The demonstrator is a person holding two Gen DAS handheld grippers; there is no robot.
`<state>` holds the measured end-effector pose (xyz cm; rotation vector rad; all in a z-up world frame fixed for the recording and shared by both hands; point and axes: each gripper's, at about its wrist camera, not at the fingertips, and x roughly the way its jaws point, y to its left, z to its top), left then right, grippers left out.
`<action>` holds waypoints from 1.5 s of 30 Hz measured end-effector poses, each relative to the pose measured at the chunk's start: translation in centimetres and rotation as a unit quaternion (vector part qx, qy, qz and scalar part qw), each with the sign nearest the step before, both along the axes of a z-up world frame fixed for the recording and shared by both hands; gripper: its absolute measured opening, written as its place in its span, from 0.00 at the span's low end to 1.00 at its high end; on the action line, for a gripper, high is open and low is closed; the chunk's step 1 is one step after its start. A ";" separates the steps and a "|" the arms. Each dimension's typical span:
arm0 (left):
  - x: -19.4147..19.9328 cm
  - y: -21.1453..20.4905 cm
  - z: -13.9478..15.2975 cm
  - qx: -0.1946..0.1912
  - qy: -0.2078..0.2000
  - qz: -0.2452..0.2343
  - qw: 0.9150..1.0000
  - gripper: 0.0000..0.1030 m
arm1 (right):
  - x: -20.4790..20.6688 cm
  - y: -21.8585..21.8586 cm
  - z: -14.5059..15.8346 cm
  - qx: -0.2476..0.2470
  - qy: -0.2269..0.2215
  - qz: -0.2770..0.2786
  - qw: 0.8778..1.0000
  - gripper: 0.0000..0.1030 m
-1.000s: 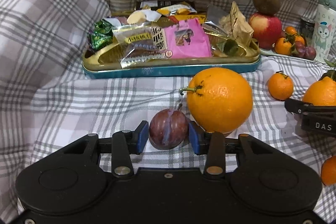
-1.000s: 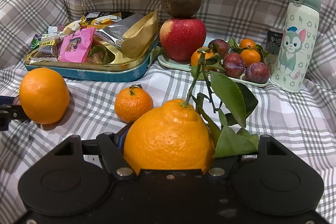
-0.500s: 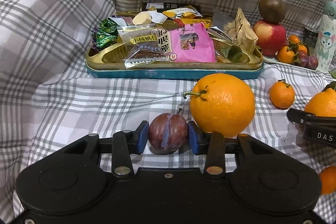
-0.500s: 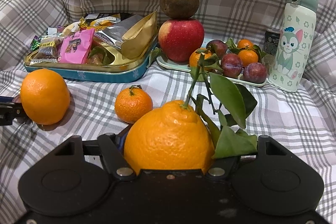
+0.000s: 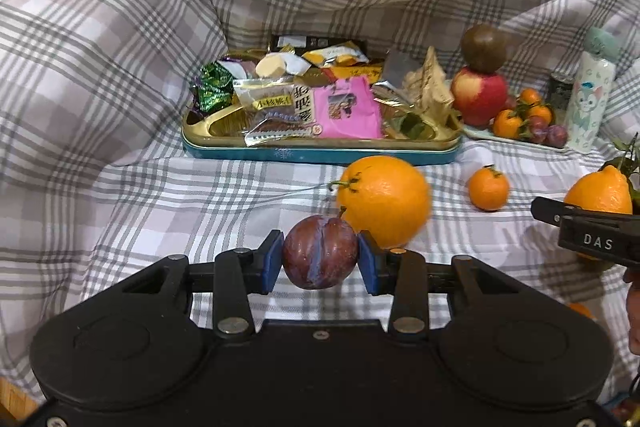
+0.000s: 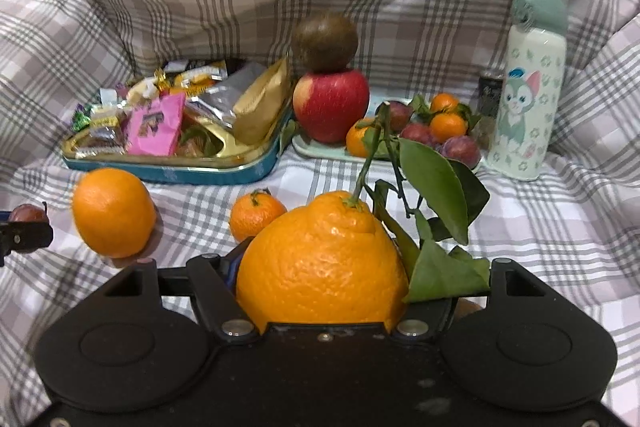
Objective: Organize fruits
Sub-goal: 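Carry plum and leafy orange over the gold tray and open both tools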
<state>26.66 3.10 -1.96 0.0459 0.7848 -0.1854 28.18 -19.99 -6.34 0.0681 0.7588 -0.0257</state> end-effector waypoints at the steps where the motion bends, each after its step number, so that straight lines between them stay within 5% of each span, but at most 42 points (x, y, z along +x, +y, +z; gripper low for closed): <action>1: -0.5 -0.2 0.4 0.001 0.000 -0.001 1.000 0.47 | -0.5 -0.1 0.5 0.001 -0.004 0.000 1.000 0.70; 10: -6.3 -1.6 3.0 0.000 0.001 -0.027 1.000 0.47 | -6.6 -0.5 4.2 -0.001 -0.030 0.007 1.000 0.70; 20: -13.0 -2.4 2.7 -0.008 0.029 -0.046 0.999 0.47 | -15.8 0.1 6.2 -0.002 -0.040 0.020 0.999 0.70; 30: -17.3 -2.6 -0.1 0.001 0.064 -0.037 0.997 0.47 | -23.2 0.9 4.3 0.022 -0.003 0.013 1.000 0.70; 45: -19.4 -2.4 -3.0 -0.001 0.096 -0.017 0.995 0.47 | -27.5 1.6 1.0 0.010 0.032 -0.004 0.999 0.70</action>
